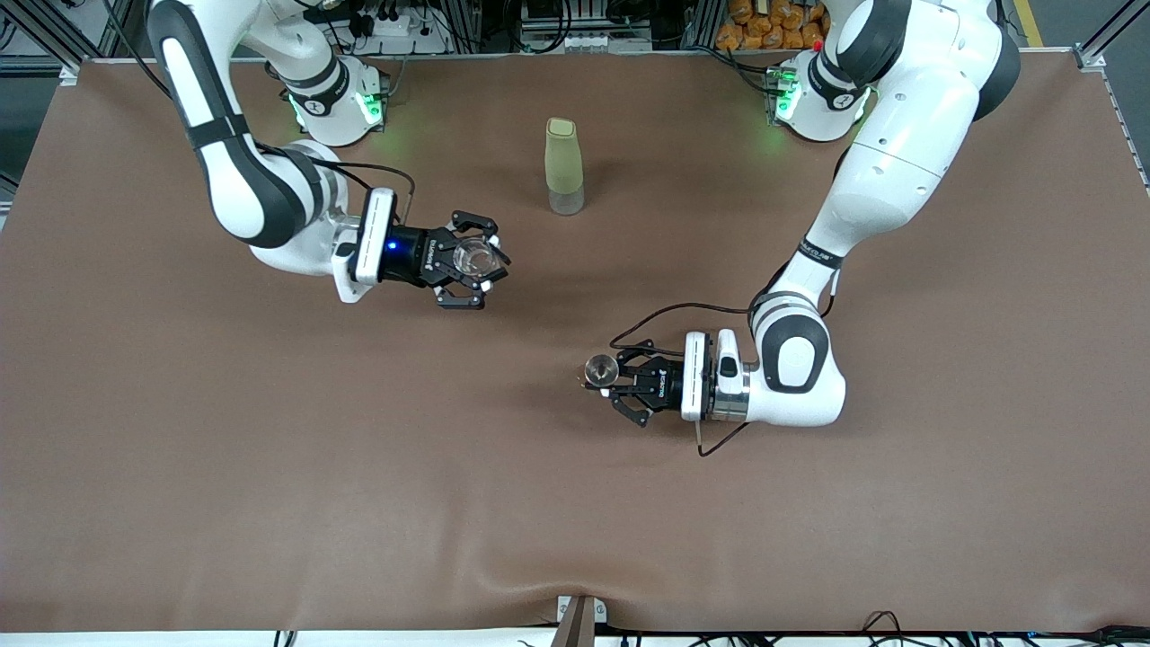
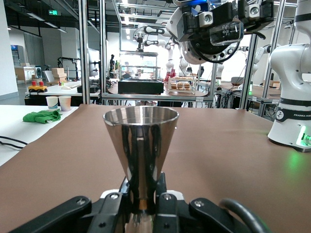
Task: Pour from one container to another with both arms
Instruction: 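Carry the glass cup above the jigger while the left gripper brings the jigger closer, then tilt the glass cup with the right gripper over the jigger's mouth, then tip the glass cup further, pouring into the jigger held by the left gripper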
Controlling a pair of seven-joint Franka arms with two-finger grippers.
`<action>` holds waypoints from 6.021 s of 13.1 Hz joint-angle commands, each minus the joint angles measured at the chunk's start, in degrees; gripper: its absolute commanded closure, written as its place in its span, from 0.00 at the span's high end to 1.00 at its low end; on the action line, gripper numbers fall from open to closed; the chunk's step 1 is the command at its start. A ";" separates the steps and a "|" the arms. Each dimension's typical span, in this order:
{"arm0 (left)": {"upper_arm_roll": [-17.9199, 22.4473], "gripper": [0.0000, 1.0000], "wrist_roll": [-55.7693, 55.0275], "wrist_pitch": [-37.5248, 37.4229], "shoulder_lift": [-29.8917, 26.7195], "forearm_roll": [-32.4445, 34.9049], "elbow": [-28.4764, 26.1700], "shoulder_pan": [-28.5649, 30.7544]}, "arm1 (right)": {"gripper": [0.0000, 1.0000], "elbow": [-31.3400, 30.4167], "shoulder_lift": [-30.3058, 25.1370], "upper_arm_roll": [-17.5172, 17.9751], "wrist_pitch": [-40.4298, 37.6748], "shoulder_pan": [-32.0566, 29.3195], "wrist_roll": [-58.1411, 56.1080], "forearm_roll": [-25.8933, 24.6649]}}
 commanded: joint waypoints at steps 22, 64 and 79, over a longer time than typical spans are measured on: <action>0.17 0.00 2.68 2.52 -0.23 -2.99 -1.51 -2.11 | 0.00 19.13 19.05 11.78 9.59 -0.54 -9.10 14.43; -0.44 0.00 7.77 1.64 -1.02 -3.43 -6.17 -1.32 | 0.00 20.97 20.55 11.43 16.53 3.32 -3.92 19.00; -1.32 0.00 7.77 1.56 -1.02 -3.52 -6.17 -1.05 | 0.00 22.73 16.95 13.27 24.25 3.68 9.08 19.36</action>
